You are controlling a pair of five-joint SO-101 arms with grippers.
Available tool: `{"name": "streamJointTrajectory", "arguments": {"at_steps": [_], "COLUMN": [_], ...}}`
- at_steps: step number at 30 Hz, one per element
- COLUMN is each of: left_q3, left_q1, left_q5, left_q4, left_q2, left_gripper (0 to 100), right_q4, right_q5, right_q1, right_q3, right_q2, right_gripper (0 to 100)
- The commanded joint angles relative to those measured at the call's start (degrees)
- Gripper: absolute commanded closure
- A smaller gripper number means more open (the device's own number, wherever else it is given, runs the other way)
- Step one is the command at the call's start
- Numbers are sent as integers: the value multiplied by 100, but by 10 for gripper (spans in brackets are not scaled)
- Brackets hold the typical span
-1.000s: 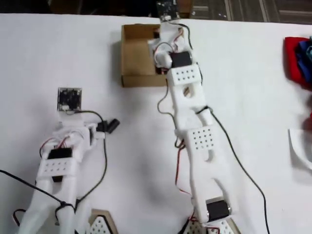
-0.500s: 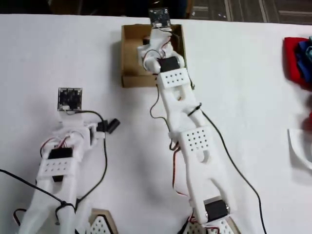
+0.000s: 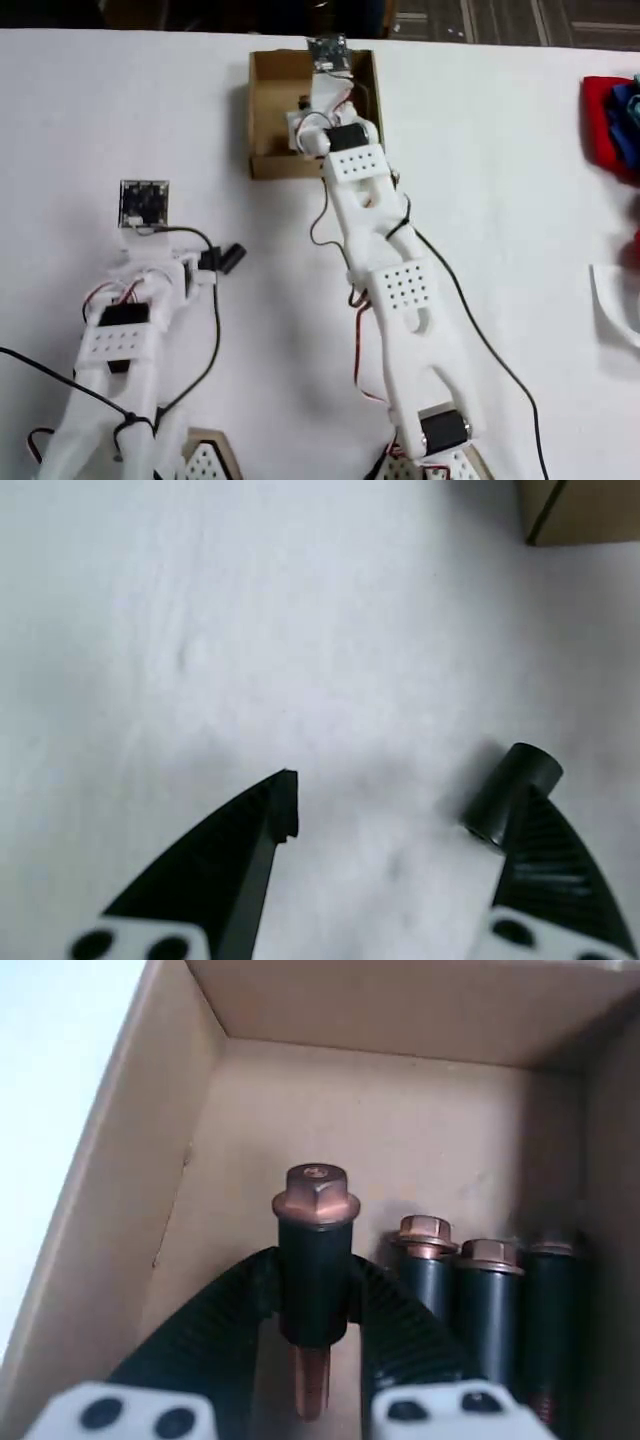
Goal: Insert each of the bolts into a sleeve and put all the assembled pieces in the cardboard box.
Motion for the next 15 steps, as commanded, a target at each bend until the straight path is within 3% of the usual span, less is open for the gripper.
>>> {"name": "streamJointTrajectory", "arguments": {"at_steps": [1,15], "left_q3": [4,4], "left_q1": [-53,-53], "left_q5": [35,35], "left_q4": [-114,-114], "left_q2": [-26,-26], "left_gripper": [669,669], "right_q4": [-136,-119], "right_q5": [-53,-70], "right_q1": [92,92], "right_q3": [0,290], "right_q2": [-163,-154], "right_gripper": [976,974]}}
